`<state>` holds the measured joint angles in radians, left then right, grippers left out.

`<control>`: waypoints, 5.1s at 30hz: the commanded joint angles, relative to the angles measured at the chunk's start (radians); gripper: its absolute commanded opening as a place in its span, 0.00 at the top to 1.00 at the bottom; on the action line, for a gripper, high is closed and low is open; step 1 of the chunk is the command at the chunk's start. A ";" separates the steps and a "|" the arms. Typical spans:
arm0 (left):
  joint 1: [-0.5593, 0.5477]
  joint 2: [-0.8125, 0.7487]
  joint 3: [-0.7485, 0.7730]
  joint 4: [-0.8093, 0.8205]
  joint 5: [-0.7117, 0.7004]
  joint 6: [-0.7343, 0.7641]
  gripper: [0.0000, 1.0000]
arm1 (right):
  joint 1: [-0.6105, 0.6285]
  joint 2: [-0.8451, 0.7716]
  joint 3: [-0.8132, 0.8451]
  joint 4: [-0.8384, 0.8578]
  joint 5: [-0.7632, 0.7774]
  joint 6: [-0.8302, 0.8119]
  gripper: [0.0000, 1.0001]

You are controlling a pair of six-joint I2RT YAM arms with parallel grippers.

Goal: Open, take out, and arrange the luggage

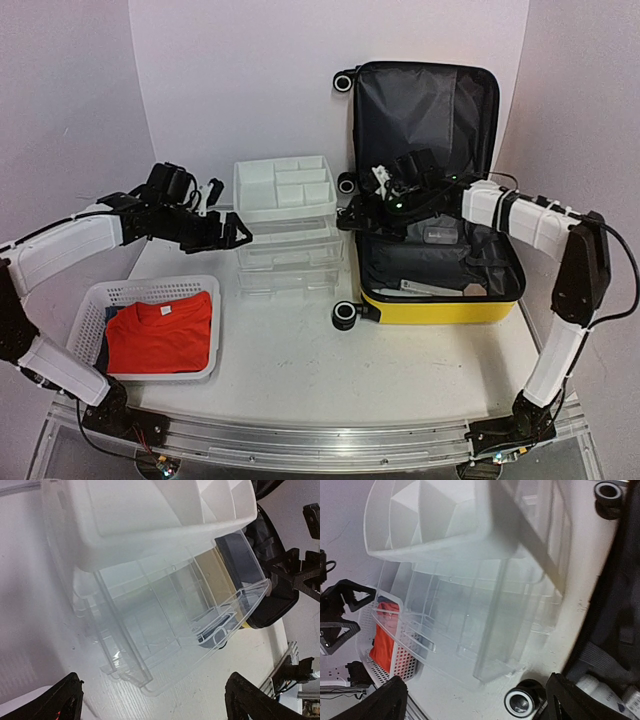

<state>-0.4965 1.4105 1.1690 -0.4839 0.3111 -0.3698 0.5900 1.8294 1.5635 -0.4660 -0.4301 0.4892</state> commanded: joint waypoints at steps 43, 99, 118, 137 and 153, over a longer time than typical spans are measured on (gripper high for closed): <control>0.019 -0.079 0.320 -0.335 -0.387 -0.085 0.01 | -0.455 0.325 0.222 -0.076 0.540 0.823 0.29; 0.171 0.094 0.522 -0.406 -0.170 -0.197 0.01 | -0.171 -0.079 0.236 -0.287 0.010 -0.545 0.71; 0.178 0.076 0.514 -0.411 -0.098 -0.196 0.01 | 0.149 0.286 0.735 -0.414 0.222 -1.088 0.75; 0.182 0.010 0.434 -0.423 -0.105 -0.234 0.01 | 0.210 0.422 0.809 -0.456 0.354 -1.171 0.52; 0.182 0.164 0.595 -0.410 0.000 -0.230 0.01 | 0.210 0.244 0.755 -0.467 0.384 -0.918 0.09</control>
<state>-0.3195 1.5120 1.6650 -0.9192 0.2379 -0.6098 0.7929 2.2375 2.3451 -0.9360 -0.0334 -0.5365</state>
